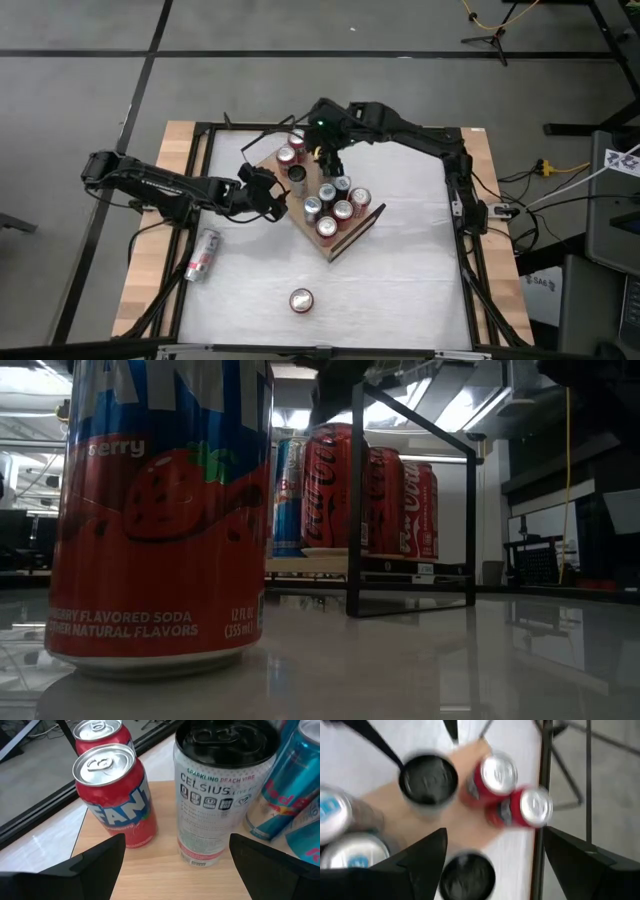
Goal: Place canned beverage on shelf
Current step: Put the left white pink soda can on the shelf aligned with the other white pink soda can
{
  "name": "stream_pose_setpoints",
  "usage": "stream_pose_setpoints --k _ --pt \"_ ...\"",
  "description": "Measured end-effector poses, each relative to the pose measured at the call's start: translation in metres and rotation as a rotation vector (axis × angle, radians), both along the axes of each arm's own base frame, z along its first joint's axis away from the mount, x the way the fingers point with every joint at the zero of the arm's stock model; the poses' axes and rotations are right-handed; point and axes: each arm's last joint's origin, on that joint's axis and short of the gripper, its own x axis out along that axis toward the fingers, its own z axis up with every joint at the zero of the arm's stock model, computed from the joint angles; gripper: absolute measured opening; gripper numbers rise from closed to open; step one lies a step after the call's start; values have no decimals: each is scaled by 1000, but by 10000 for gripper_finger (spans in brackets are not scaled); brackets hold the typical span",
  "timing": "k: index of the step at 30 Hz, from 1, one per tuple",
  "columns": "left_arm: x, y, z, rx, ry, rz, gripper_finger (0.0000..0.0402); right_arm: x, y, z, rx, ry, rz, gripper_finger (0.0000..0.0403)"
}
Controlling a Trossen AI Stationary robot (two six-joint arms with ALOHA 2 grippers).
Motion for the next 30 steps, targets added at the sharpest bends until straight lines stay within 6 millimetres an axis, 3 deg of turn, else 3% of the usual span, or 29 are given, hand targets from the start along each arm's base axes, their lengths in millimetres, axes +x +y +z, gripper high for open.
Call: stream_pose_setpoints --k 14,30 --pt "0 0 0 -16 3 -13 350 28 -5 -35 -43 35 35 317" --pt "0 11 0 4 3 47 350 30 6 -36 -20 40 73 317"
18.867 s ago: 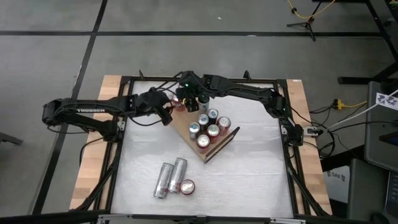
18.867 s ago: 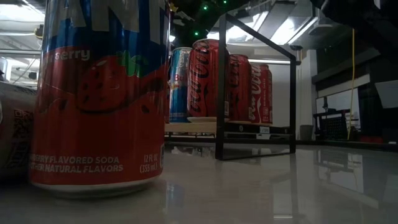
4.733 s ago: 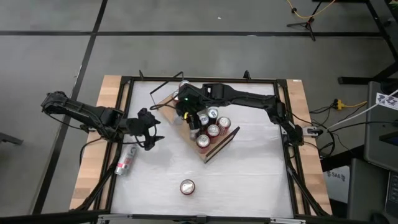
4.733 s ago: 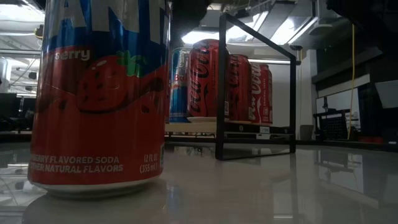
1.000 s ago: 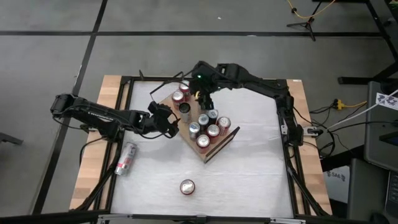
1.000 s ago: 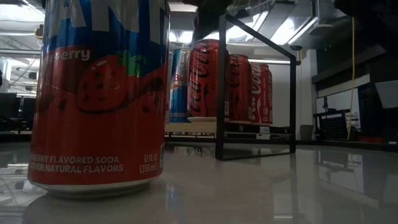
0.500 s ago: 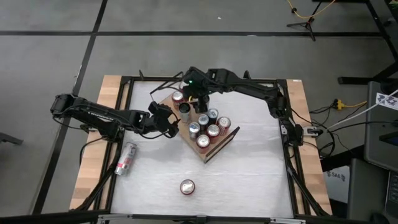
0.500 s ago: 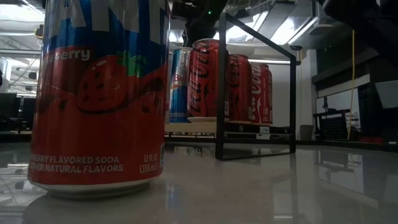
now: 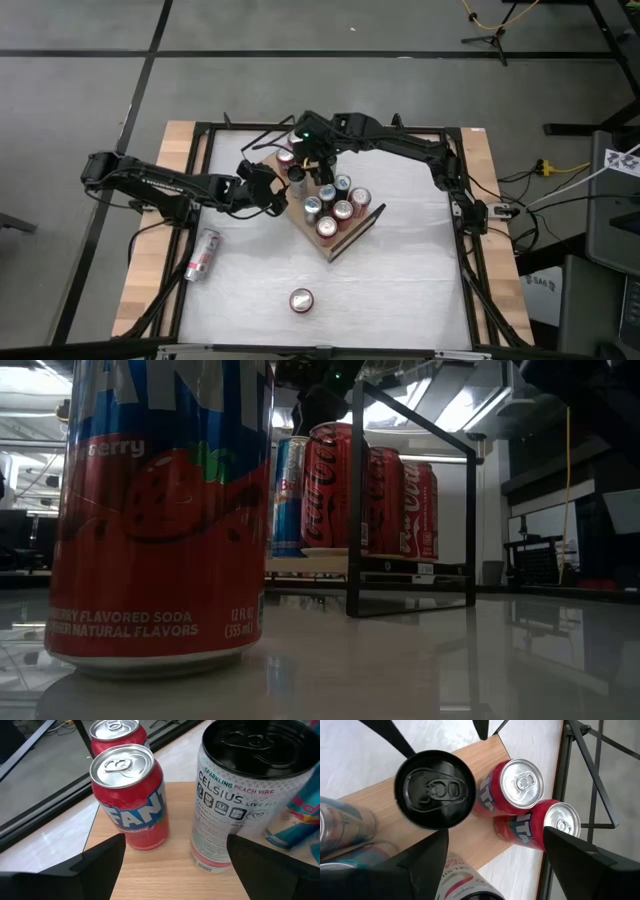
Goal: Place canned beverage on shelf
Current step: Put the left white pink soda can on the shelf aligned with the other white pink soda can
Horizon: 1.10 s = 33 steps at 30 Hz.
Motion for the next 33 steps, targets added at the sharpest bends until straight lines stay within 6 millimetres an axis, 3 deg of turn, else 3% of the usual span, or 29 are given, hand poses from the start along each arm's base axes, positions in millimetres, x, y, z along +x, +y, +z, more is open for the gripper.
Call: stream_pose_setpoints --k 19,33 --pt "-1 17 0 9 -2 76 350 0 4 -1 81 -5 53 317" --pt "-3 18 -1 14 23 86 350 -2 0 -1 -25 24 -14 317"
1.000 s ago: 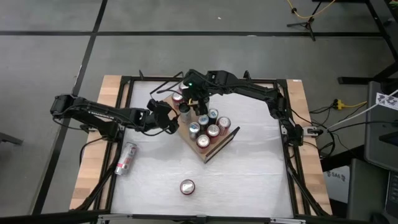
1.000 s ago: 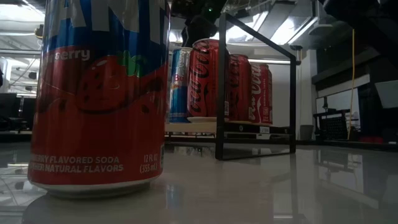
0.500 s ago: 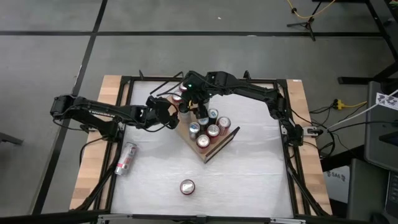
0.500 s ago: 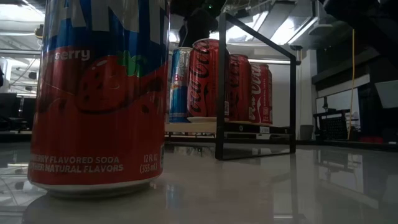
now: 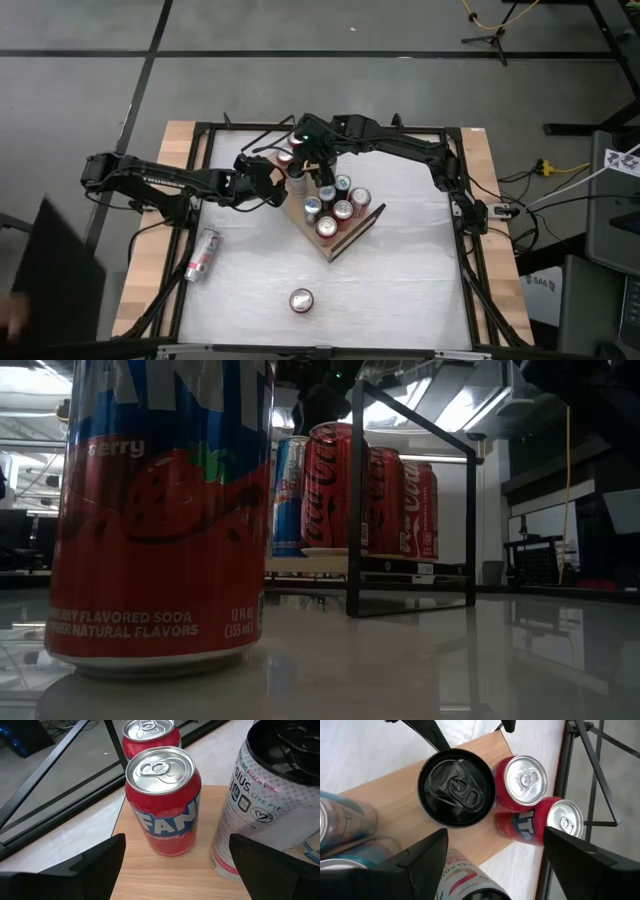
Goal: Place canned beverage on shelf
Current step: Put the left white pink soda can on the shelf aligned with the other white pink soda can
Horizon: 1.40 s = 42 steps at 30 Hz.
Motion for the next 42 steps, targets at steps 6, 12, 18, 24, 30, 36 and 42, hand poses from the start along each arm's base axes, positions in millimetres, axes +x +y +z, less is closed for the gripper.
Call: stream_pose_setpoints --k 6,12,18,24,30,36,42 --pt "0 -1 -1 -18 3 -19 350 -1 -1 3 -44 4 2 317" --pt "1 -3 -1 -55 6 -54 350 -3 -4 4 -150 27 -38 317" --pt "1 -3 -1 -56 5 -55 350 3 -5 3 -136 -26 -22 317" --pt "1 -3 -1 -54 5 -53 350 4 -3 2 -119 -26 10 317" --pt "2 -3 0 -49 -11 -53 350 4 -2 1 -54 -36 55 317" --pt "2 -3 0 -47 -14 -50 350 4 5 1 -44 -28 73 317" --pt "2 -2 0 -48 -27 -39 350 3 12 0 -36 -4 84 317"
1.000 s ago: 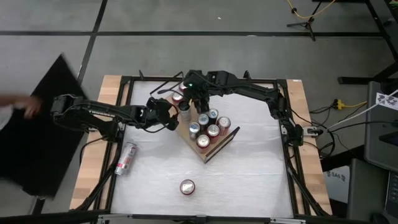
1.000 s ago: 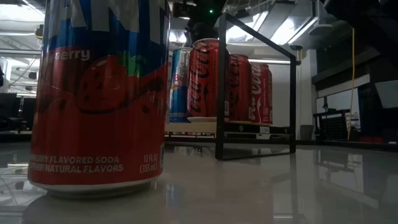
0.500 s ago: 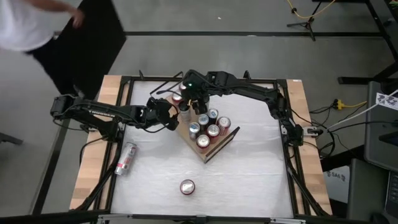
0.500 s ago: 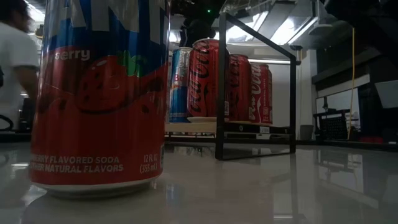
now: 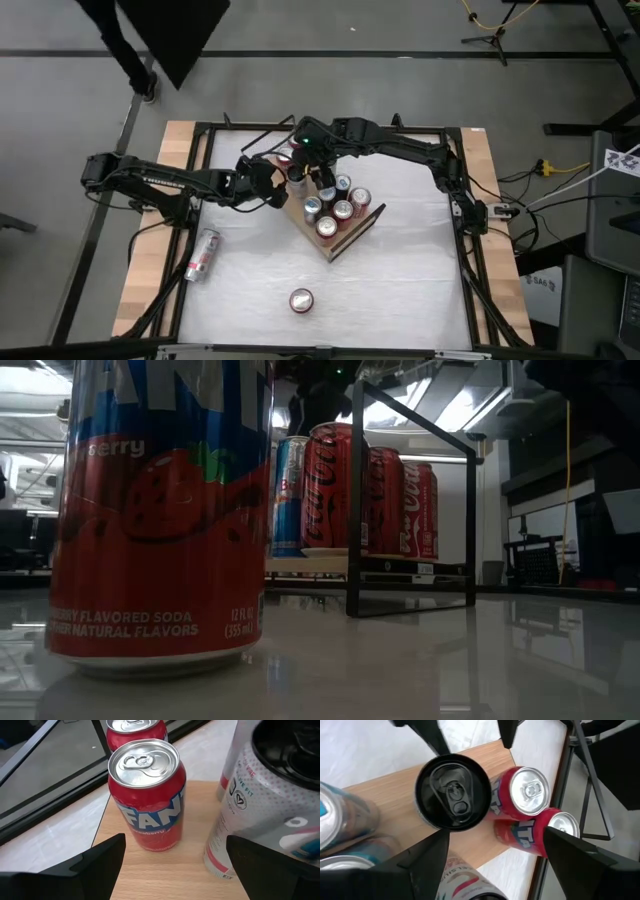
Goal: Place canned beverage on shelf
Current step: Put the left white pink soda can on the shelf aligned with the other white pink soda can
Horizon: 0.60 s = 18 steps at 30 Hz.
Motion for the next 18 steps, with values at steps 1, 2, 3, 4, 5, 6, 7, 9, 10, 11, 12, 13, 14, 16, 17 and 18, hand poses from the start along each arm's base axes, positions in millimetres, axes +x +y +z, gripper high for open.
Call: stream_pose_setpoints --k 1,2,3,4,5,6,7,9,10,11,12,13,14,16,17,18 --pt "0 0 0 -5 -8 5 350 0 0 0 -2 3 -1 317" --pt "0 0 0 -6 -11 7 350 0 1 0 -3 4 -2 317" --pt "0 0 0 -6 -12 8 350 0 1 0 -3 4 -2 317" --pt "0 0 0 -6 -12 8 350 0 1 0 -3 5 -2 317" --pt "0 0 0 -7 -13 9 350 -1 1 1 -3 4 -2 317" --pt "0 0 0 -7 -14 9 350 -1 1 1 -2 3 -3 317" --pt "0 0 0 -7 -14 9 350 -1 1 1 -3 3 -3 317" --pt "0 0 0 -7 -14 9 350 -1 1 1 1 1 0 317" --pt "0 0 0 -6 -14 9 350 -1 1 1 5 1 2 317" --pt "0 0 0 -6 -14 9 350 -1 1 1 7 1 3 317" --pt "0 0 0 -6 -15 9 350 -1 1 1 7 2 3 317" --pt "0 0 0 -6 -15 9 350 -1 1 1 7 2 3 317" --pt "0 0 0 -6 -16 9 350 -1 1 1 8 3 4 317" --pt "1 0 1 -4 -18 10 350 -1 2 1 8 5 6 317" --pt "1 0 1 -2 -19 12 350 -1 3 1 7 6 6 317" --pt "1 0 1 2 -19 15 350 -1 3 1 4 8 5 317"
